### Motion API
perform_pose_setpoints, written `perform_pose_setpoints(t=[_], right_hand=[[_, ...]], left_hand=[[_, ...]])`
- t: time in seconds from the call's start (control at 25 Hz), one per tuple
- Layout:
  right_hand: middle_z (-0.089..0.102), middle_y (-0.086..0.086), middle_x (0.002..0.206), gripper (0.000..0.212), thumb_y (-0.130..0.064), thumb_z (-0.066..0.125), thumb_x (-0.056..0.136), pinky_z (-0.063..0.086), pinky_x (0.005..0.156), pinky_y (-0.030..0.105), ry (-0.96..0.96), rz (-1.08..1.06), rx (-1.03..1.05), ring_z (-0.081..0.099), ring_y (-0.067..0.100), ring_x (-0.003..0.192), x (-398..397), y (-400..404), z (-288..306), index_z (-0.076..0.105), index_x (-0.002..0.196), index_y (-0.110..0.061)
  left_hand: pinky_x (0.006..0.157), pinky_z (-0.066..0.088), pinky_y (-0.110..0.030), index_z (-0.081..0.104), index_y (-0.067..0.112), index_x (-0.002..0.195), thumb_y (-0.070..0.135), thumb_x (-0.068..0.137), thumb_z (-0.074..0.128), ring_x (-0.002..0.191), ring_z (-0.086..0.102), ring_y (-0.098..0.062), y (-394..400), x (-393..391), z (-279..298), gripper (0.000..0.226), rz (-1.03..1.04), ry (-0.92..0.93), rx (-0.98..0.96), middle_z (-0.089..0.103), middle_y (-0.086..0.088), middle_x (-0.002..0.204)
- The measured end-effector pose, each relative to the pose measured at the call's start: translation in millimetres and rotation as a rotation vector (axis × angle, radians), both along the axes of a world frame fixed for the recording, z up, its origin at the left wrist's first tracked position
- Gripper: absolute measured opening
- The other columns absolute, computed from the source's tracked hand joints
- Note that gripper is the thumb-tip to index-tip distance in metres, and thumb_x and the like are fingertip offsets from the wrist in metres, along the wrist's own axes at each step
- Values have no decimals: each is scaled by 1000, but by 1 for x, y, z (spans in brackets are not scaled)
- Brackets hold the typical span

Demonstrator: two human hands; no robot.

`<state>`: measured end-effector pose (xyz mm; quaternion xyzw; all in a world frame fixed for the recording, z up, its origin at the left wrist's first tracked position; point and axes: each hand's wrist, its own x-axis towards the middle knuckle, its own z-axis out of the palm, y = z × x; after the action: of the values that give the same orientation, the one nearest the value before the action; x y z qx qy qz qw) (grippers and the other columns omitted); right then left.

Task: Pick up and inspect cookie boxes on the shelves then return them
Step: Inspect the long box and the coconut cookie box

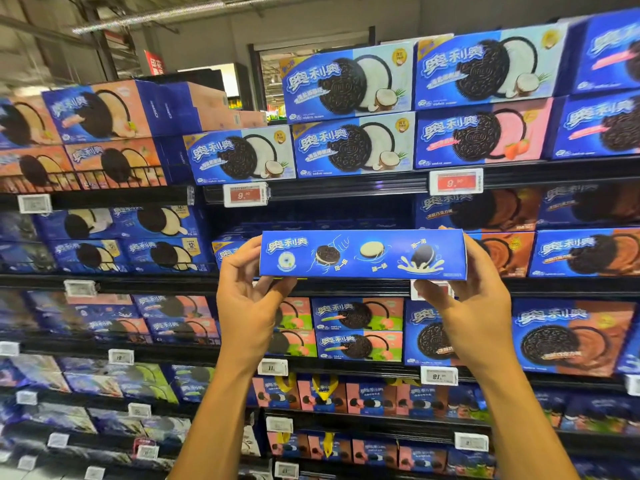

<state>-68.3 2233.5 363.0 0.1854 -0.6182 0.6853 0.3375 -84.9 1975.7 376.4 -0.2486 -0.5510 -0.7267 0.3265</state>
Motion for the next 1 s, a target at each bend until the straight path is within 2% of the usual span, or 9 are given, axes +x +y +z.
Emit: perform_pose_setpoints(t=[0.16, 0.24, 0.4, 0.48, 0.6, 0.72, 0.84, 0.92, 1.0], right_hand=[[66, -7, 131, 65, -11, 78, 78, 58, 81, 25, -31, 25, 10, 65, 13, 117, -2, 2, -5, 56, 134, -35], [67, -5, 130, 66, -10, 80, 78, 58, 80, 24, -52, 42, -2, 67, 11, 113, -4, 3, -7, 56, 136, -29], [74, -7, 116, 57, -18, 78, 80, 56, 77, 17, -121, -5, -94, 70, 6, 102, -15, 5, -9, 58, 133, -21], [77, -6, 104, 43, -25, 71, 86, 54, 69, 15, -216, -6, -165, 72, 4, 89, -24, 2, -9, 61, 127, -19], [78, -8, 89, 19, -20, 62, 96, 56, 61, 22, -379, 92, -273, 73, 6, 74, -35, -5, -12, 67, 114, -21], [78, -3, 99, 21, -29, 62, 96, 59, 79, 38, -469, 86, -226, 74, 10, 85, -37, -11, -16, 68, 116, -24], [61, 8, 139, 51, -37, 58, 99, 47, 106, 48, -591, 70, -112, 62, 17, 122, -34, -16, -7, 45, 147, -25], [29, -1, 163, 74, -45, 59, 97, 31, 118, 47, -627, -29, 74, 32, 18, 147, -24, -25, 1, 20, 158, -32], [33, -20, 157, 73, -53, 62, 91, 35, 115, 33, -498, 13, 179, 33, 3, 144, -9, -40, 10, 25, 153, -43]], left_hand=[[79, 58, -25, 54, 22, 110, -23, 81, 60, 115, 65, -16, 0, 2, -5, 54, -11, -72, 34, 64, -7, 127], [83, 57, -26, 54, 25, 113, -6, 79, 70, 111, 66, -14, -2, 2, -4, 48, 20, -75, -4, 70, 6, 117], [96, 52, -28, 55, 34, 127, 33, 73, 85, 118, 62, -14, -8, 1, -2, 62, 38, -136, -139, 65, 7, 126], [90, 54, -25, 55, 31, 131, 52, 69, 83, 118, 62, -10, -5, 3, -2, 71, -63, -182, -160, 66, 10, 126], [84, 56, -26, 49, 27, 138, 48, 75, 80, 120, 62, -13, 4, 4, -2, 73, -349, -302, -4, 64, 6, 132], [71, 58, -30, 45, 35, 139, 30, 88, 66, 103, 70, -15, 7, 6, -3, 56, -421, -395, 77, 69, 2, 124], [75, 62, -39, 43, 24, 144, 26, 89, 59, 101, 69, -20, 11, 8, -1, 58, -377, -444, 100, 69, -6, 123], [79, 60, -38, 51, 15, 138, 27, 88, 58, 102, 68, -19, 17, 9, -2, 52, -322, -447, 81, 68, -10, 125], [75, 61, -32, 58, 16, 130, 28, 85, 63, 99, 71, -18, 29, 11, -2, 47, -240, -415, 60, 71, -8, 120]])
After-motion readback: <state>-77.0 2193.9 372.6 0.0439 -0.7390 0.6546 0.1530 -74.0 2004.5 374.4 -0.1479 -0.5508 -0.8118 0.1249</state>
